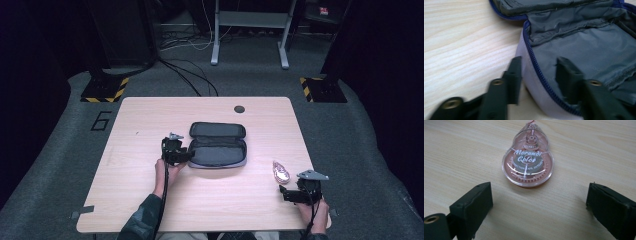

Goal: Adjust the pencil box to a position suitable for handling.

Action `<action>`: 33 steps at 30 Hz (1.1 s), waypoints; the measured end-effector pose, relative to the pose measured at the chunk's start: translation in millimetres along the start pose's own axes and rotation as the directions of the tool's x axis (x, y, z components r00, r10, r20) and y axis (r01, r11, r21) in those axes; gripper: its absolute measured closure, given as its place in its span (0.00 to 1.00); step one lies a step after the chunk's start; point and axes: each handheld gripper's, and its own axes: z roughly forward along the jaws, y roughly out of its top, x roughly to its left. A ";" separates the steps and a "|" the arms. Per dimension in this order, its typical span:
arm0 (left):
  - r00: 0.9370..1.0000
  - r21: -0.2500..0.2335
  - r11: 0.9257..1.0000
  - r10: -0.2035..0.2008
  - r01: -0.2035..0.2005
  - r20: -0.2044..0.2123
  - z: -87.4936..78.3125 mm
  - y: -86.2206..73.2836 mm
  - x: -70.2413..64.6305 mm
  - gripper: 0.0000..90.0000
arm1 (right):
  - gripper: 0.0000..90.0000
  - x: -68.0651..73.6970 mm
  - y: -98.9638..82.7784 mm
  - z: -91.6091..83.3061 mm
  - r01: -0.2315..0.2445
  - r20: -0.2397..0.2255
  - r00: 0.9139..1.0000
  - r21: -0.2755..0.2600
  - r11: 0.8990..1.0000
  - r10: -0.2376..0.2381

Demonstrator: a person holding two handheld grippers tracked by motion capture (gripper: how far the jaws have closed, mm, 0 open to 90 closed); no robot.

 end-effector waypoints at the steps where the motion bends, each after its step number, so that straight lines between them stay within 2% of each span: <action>1: 1.000 0.000 1.000 0.000 0.000 0.000 0.0 0.0 0.0 0.47 | 0.07 0.0 0.0 0.0 0.000 0.000 1.000 0.000 1.000 0.000; 2: 1.000 -0.008 1.000 0.006 -0.005 0.008 -4.3 -0.7 0.8 0.47 | 0.07 0.1 0.1 -0.1 0.000 0.000 1.000 0.000 1.000 0.000; 4: 0.999 -0.022 0.999 0.025 -0.025 0.024 -13.7 -3.4 1.0 0.33 | 0.07 0.1 0.1 -0.1 0.001 0.000 1.000 0.001 1.000 -0.001; 6: 0.999 -0.021 0.999 0.035 -0.035 0.024 -17.1 -4.8 0.9 0.30 | 0.07 0.0 0.1 -0.1 0.002 -0.001 1.000 0.001 1.000 -0.002; 8: 0.997 -0.013 0.998 0.064 -0.063 0.031 -28.6 -10.3 3.6 0.20 | 0.07 0.0 0.0 0.1 0.000 -0.001 1.000 0.000 1.000 0.000; 9: 0.997 -0.013 0.998 0.064 -0.063 0.031 -28.6 -10.3 3.6 0.18 | 0.07 0.0 0.0 0.1 0.000 -0.001 1.000 0.000 1.000 0.000; 10: 0.998 -0.020 0.998 0.058 -0.057 0.025 -36.0 -15.4 4.8 0.17 | 0.07 -0.1 0.2 -0.1 0.001 -0.002 1.000 0.003 1.000 -0.001; 11: 0.998 -0.020 0.998 0.058 -0.057 0.025 -36.0 -15.4 4.8 0.16 | 0.07 -0.1 0.2 -0.1 0.001 -0.002 1.000 0.003 1.000 -0.001; 12: 0.996 -0.005 0.996 0.093 -0.093 0.016 -44.5 -20.8 8.8 0.15 | 0.07 0.0 0.3 0.0 0.000 -0.001 1.000 0.003 1.000 0.000; 15: 0.994 0.006 0.994 0.105 -0.105 0.002 -51.5 -27.1 11.3 0.12 | 0.07 0.0 0.3 0.1 0.003 -0.001 1.000 0.001 1.000 -0.003; 16: 0.993 0.012 0.993 0.118 -0.118 -0.015 -57.4 -34.3 13.9 0.11 | 0.07 -0.3 0.5 0.3 0.002 -0.001 1.000 0.003 1.000 -0.002; 17: 0.993 0.012 0.993 0.118 -0.118 -0.015 -57.4 -34.3 13.9 0.10 | 0.07 -0.3 0.5 0.3 0.002 -0.001 1.000 0.003 1.000 -0.002; 18: 0.992 0.021 0.992 0.125 -0.125 -0.022 -63.8 -41.6 17.6 0.09 | 0.07 -0.1 0.8 0.7 -0.003 -0.004 1.000 -0.002 1.000 0.003; 25: 0.991 0.036 0.992 0.121 -0.119 -0.053 -76.9 -62.0 30.2 0.07 | 0.07 0.1 0.9 0.7 -0.009 -0.006 1.000 -0.002 1.000 0.009; 26: 0.989 0.042 0.992 0.125 -0.122 -0.076 -80.3 -68.5 34.2 0.07 | 0.07 -0.1 0.7 0.6 -0.005 -0.003 1.000 0.000 1.000 0.005; 28: 0.989 0.035 0.993 0.113 -0.110 -0.093 -83.1 -73.0 36.4 0.07 | 0.07 -0.1 0.8 0.5 -0.007 -0.004 1.000 0.001 1.000 0.007; 33: 0.985 0.036 0.993 0.115 -0.111 -0.126 -88.3 -85.8 41.8 0.07 | 0.07 -0.3 0.7 0.7 -0.006 -0.005 1.000 -0.001 1.000 0.006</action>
